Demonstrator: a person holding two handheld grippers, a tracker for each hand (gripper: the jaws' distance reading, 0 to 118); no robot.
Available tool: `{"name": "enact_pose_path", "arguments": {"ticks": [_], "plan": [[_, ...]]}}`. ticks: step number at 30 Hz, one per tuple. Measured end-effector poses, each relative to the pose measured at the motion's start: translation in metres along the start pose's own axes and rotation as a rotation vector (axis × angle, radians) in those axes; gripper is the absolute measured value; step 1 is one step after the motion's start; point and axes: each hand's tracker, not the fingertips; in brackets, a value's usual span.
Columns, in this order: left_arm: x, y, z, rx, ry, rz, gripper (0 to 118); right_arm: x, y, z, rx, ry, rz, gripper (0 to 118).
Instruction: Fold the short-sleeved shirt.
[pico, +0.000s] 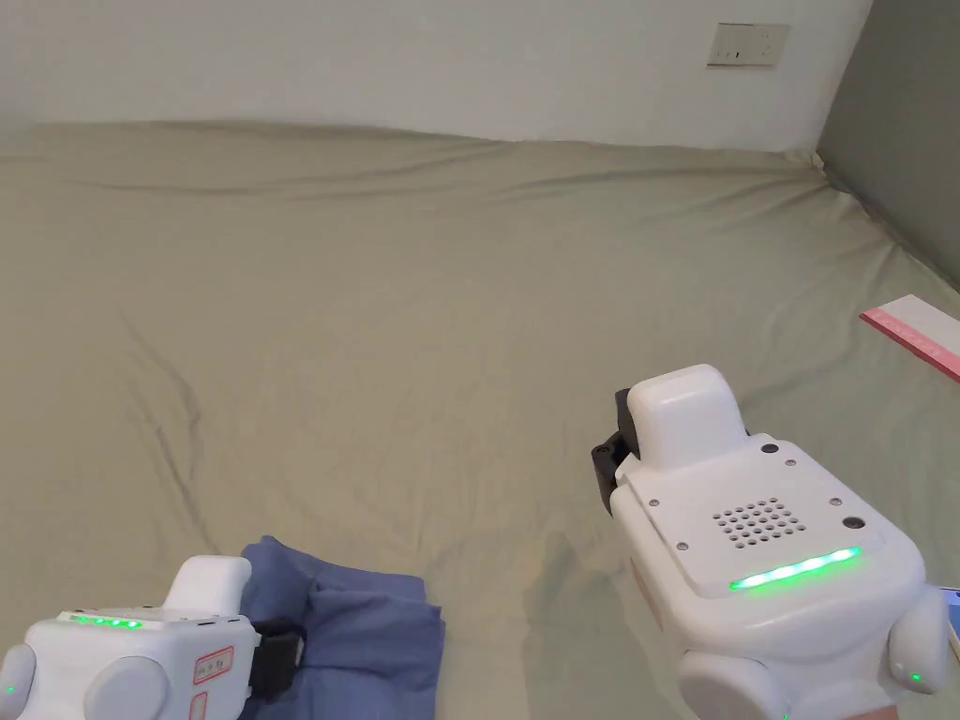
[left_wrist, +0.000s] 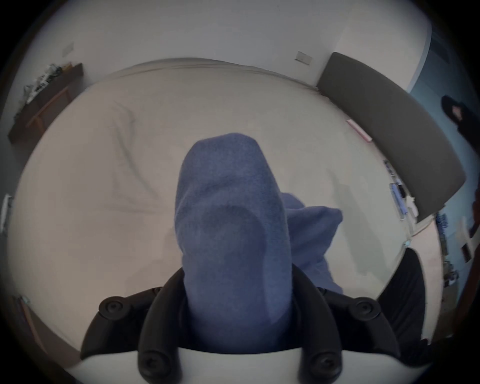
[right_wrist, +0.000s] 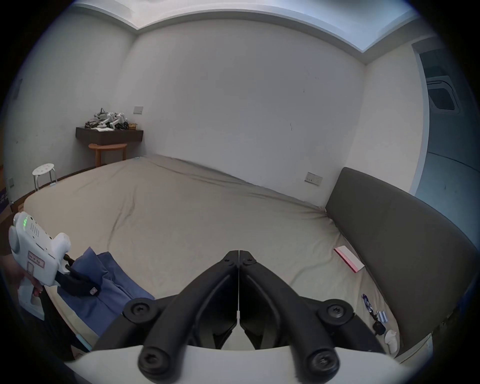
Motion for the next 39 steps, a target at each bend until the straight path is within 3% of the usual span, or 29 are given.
{"name": "enact_pose_path", "arguments": {"ticks": [5, 8, 18, 22, 26, 29, 33, 34, 37, 38, 39], "plan": [[-0.058, -0.014, 0.007, -0.002, 0.12, 0.012, 33, -0.025, 0.004, -0.005, 0.007, 0.014, -0.01, 2], [-0.096, -0.017, 0.015, 0.022, 0.27, -0.015, 33, -0.045, 0.006, -0.011, 0.008, 0.018, 0.017, 2], [-0.22, -0.019, 0.029, -0.001, 0.506, -0.024, 33, -0.112, 0.025, -0.033, 0.005, 0.083, 0.07, 2], [-0.267, -0.015, 0.035, -0.008, 0.534, 0.024, 33, -0.132, 0.028, -0.039, -0.004, 0.112, 0.074, 2], [-0.304, -0.007, 0.049, -0.055, 0.747, -0.072, 33, -0.144, 0.03, -0.047, -0.014, 0.117, 0.098, 2], [-0.349, -0.002, 0.056, -0.078, 0.839, -0.038, 33, -0.145, 0.03, -0.052, -0.024, 0.115, 0.099, 2], [-0.396, 0.008, 0.06, -0.115, 0.862, -0.019, 33, -0.146, 0.03, -0.058, -0.042, 0.106, 0.108, 2], [-0.403, 0.011, 0.06, -0.123, 0.856, -0.008, 36, -0.146, 0.03, -0.059, -0.047, 0.104, 0.112, 2], [-0.412, 0.02, 0.067, -0.166, 0.942, 0.05, 106, -0.143, 0.031, -0.059, -0.052, 0.1, 0.113, 2], [-0.408, 0.023, 0.077, -0.104, 0.906, 0.083, 117, -0.14, 0.031, -0.058, -0.051, 0.098, 0.109, 2], [-0.403, 0.028, 0.087, -0.02, 0.859, 0.11, 117, -0.138, 0.032, -0.056, -0.049, 0.096, 0.104, 2]]}}
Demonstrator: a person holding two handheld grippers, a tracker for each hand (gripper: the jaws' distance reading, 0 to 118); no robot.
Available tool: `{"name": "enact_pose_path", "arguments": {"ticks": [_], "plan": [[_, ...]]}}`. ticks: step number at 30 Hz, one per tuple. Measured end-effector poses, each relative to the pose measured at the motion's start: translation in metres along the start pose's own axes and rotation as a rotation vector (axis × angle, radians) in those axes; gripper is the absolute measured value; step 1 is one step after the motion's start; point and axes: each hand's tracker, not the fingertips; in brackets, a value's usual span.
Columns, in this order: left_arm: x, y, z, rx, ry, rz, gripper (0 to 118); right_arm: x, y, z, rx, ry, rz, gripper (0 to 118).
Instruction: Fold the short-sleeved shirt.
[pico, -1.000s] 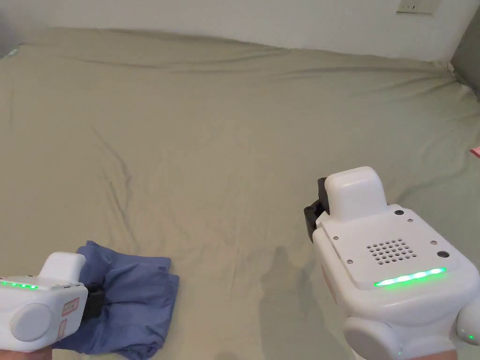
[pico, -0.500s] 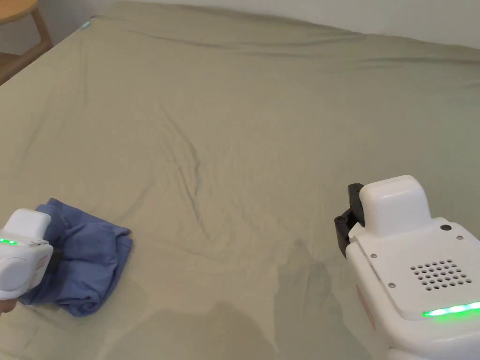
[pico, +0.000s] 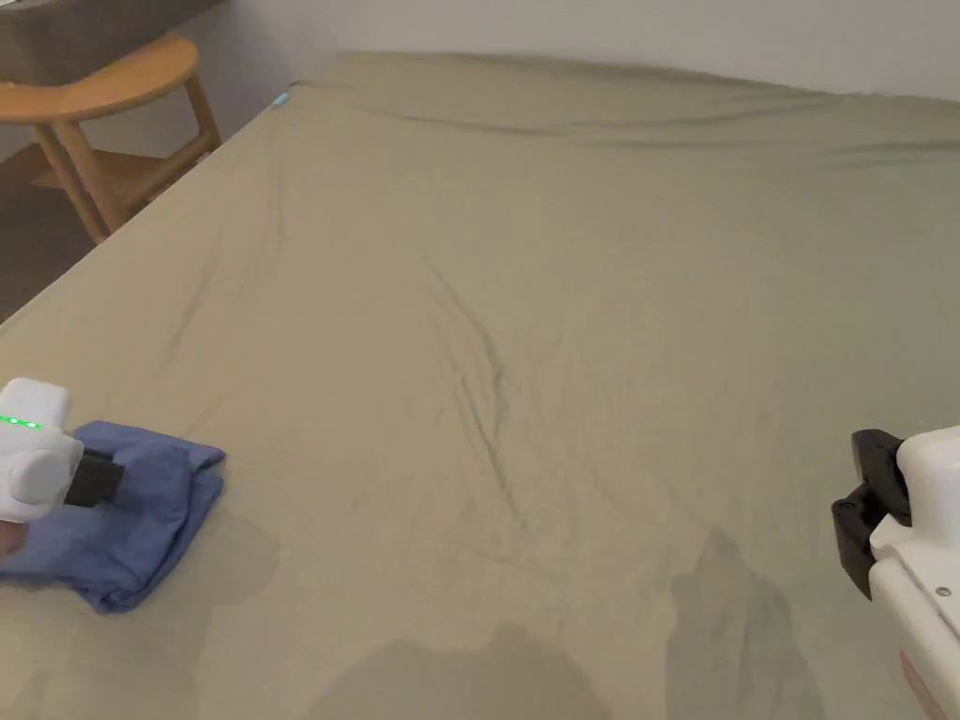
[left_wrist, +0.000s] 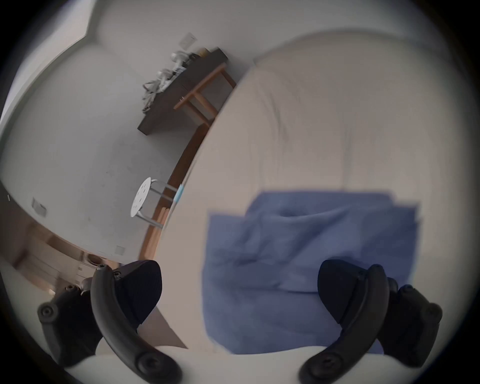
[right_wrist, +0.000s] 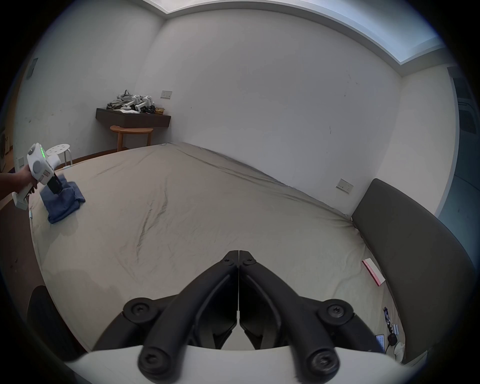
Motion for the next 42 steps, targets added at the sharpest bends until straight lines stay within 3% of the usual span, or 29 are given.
{"name": "enact_pose_path", "arguments": {"ticks": [4, 8, 11, 17, 22, 24, 25, 26, 27, 31, 36, 42], "plan": [[-0.012, 0.029, 0.066, 0.155, -0.07, 0.242, 117, 0.016, 0.004, 0.008, 0.015, -0.02, 0.001, 2], [-0.009, 0.048, 0.171, 0.47, -0.242, 0.452, 117, 0.043, 0.013, 0.025, 0.076, -0.061, -0.017, 2], [0.015, 0.049, 0.251, 0.724, -0.283, 0.568, 118, 0.065, 0.021, 0.044, 0.129, -0.079, -0.055, 2], [0.097, 0.038, 0.371, 0.995, -0.403, 0.469, 118, 0.102, 0.033, 0.089, 0.223, -0.143, -0.048, 2], [0.166, 0.015, 0.435, 1.053, -0.479, 0.392, 114, 0.12, 0.029, 0.122, 0.279, -0.178, -0.078, 2], [0.191, 0.009, 0.451, 1.068, -0.534, 0.35, 93, 0.124, 0.024, 0.131, 0.291, -0.179, -0.098, 2], [0.203, 0.005, 0.458, 1.064, -0.534, 0.344, 72, 0.125, 0.021, 0.134, 0.293, -0.179, -0.106, 2], [0.214, 0.002, 0.463, 1.068, -0.54, 0.33, 31, 0.126, 0.018, 0.137, 0.295, -0.18, -0.111, 2], [0.223, 0.0, 0.466, 1.07, -0.537, 0.321, 1, 0.126, 0.015, 0.139, 0.299, -0.182, -0.112, 2], [0.25, -0.024, 0.475, 1.103, -0.556, 0.304, 0, 0.127, 0.004, 0.149, 0.323, -0.219, -0.117, 2], [0.264, -0.027, 0.476, 1.067, -0.568, 0.179, 0, 0.127, -0.002, 0.153, 0.33, -0.236, -0.114, 2], [0.263, -0.027, 0.486, 1.091, -0.537, 0.164, 0, 0.125, -0.006, 0.151, 0.324, -0.241, -0.118, 2]]}}
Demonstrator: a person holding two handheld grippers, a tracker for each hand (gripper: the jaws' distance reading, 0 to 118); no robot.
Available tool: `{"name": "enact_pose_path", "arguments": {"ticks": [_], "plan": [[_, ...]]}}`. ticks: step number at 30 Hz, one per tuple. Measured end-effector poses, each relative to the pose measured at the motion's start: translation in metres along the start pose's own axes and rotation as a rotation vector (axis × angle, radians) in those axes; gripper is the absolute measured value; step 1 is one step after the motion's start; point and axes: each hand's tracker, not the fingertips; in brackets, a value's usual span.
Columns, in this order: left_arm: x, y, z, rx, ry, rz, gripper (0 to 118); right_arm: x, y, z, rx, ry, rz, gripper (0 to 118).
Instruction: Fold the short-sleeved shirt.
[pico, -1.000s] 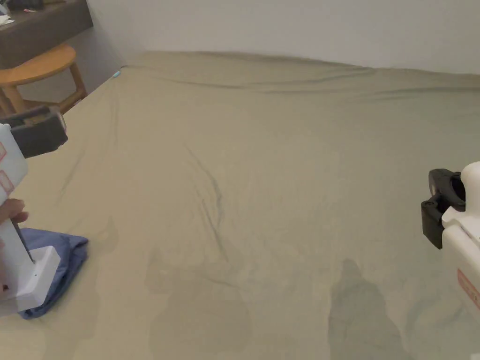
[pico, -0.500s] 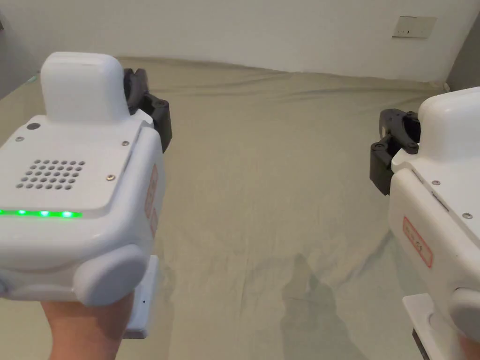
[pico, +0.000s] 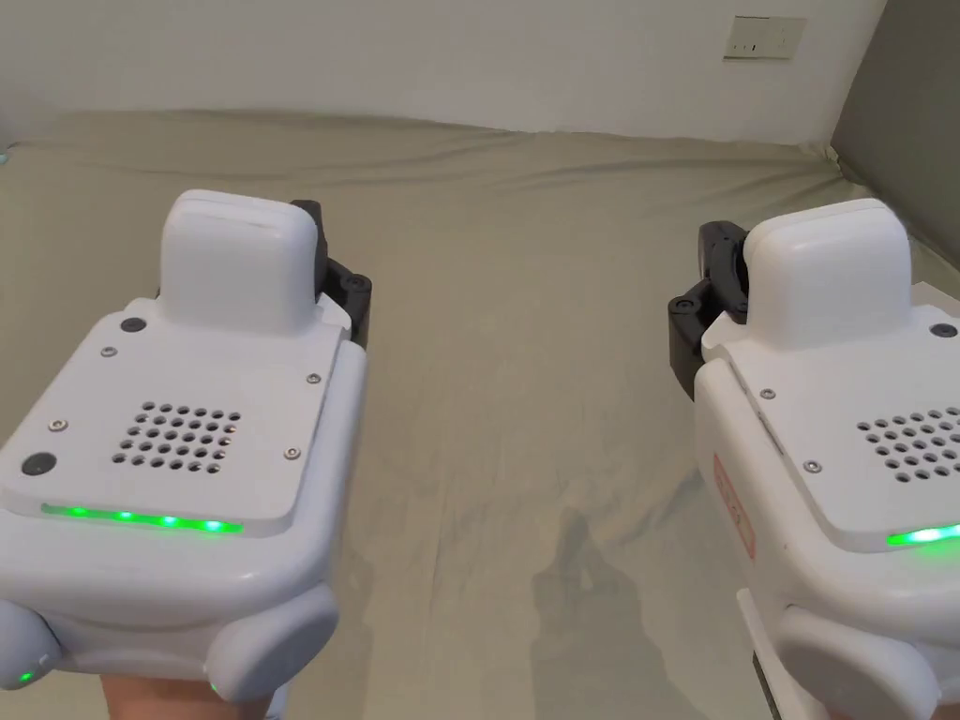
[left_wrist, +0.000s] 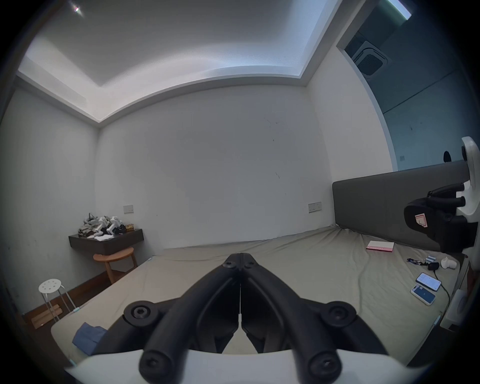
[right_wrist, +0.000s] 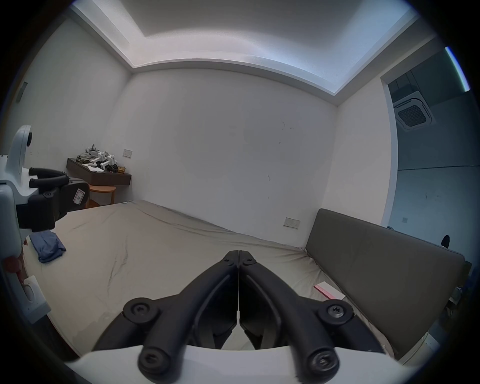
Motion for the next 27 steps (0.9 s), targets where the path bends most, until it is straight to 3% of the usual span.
{"name": "enact_pose_path", "arguments": {"ticks": [9, 27], "plan": [[0.0, 0.007, -0.002, -0.011, -0.011, 0.012, 0, -0.003, 0.003, 0.003, 0.005, -0.013, 0.041, 2], [0.015, 0.0, 0.006, 0.044, 0.064, -0.068, 0, -0.006, -0.004, 0.005, 0.013, -0.006, 0.019, 2]]}}
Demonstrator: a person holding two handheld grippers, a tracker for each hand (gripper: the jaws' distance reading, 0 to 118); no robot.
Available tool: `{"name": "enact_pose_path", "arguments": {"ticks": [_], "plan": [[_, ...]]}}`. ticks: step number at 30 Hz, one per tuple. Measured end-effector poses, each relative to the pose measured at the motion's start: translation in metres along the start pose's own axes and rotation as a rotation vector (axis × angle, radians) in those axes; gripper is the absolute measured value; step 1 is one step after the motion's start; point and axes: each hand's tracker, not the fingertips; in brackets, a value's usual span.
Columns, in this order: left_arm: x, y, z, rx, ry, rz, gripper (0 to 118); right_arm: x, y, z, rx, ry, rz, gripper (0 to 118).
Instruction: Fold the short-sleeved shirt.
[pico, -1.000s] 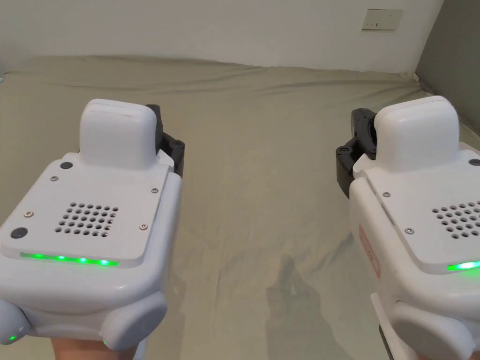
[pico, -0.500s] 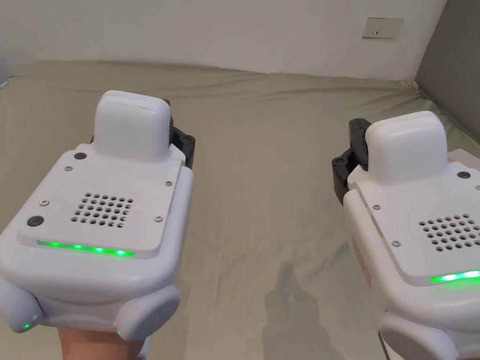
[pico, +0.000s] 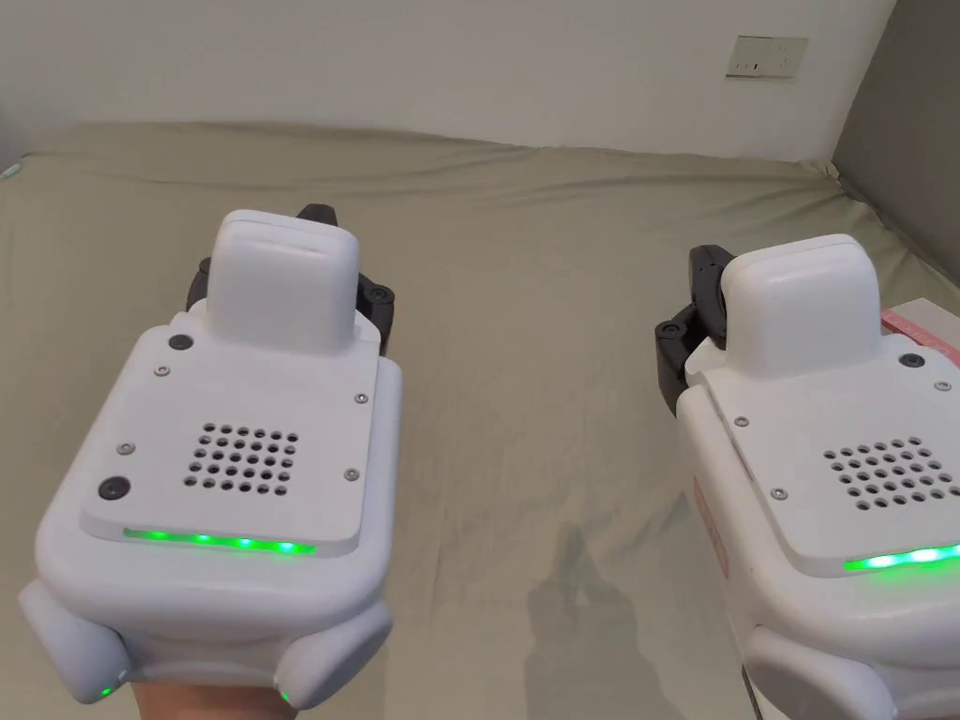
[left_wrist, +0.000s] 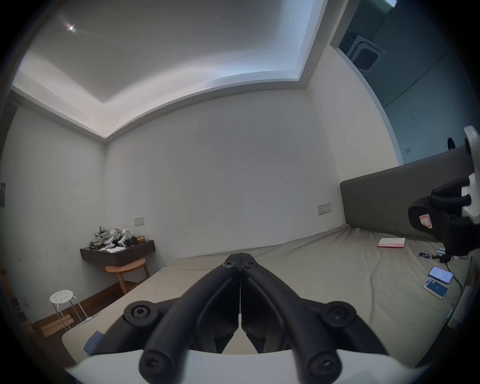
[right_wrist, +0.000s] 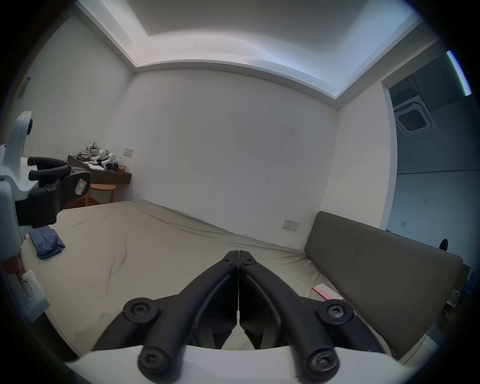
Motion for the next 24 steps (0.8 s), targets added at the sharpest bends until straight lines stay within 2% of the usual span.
{"name": "enact_pose_path", "arguments": {"ticks": [17, 18, 19, 20, 21, 22, 23, 24], "plan": [[0.004, 0.002, -0.005, -0.041, -0.049, 0.043, 0, 0.01, -0.005, -0.003, -0.009, -0.03, -0.029, 3], [0.004, 0.002, -0.005, -0.041, -0.048, 0.043, 0, 0.01, -0.007, -0.003, -0.007, -0.034, -0.029, 6], [0.004, 0.001, -0.005, -0.041, -0.046, 0.045, 0, 0.011, -0.008, -0.004, -0.004, -0.035, -0.028, 20], [0.004, 0.001, -0.005, -0.042, -0.044, 0.05, 16, 0.011, -0.009, -0.006, -0.009, -0.03, -0.027, 60], [0.004, 0.001, -0.005, -0.043, -0.044, 0.056, 37, 0.013, -0.01, -0.009, -0.024, -0.024, -0.021, 94], [0.003, 0.001, -0.005, -0.047, -0.048, 0.067, 63, 0.014, -0.012, -0.01, -0.022, -0.013, -0.019, 113], [0.002, 0.0, -0.007, -0.056, -0.056, 0.074, 94, 0.014, -0.014, -0.009, -0.001, -0.013, -0.016, 116], [0.002, 0.0, -0.007, -0.06, -0.06, 0.078, 107, 0.013, -0.014, -0.007, 0.023, -0.02, -0.009, 116]]}}
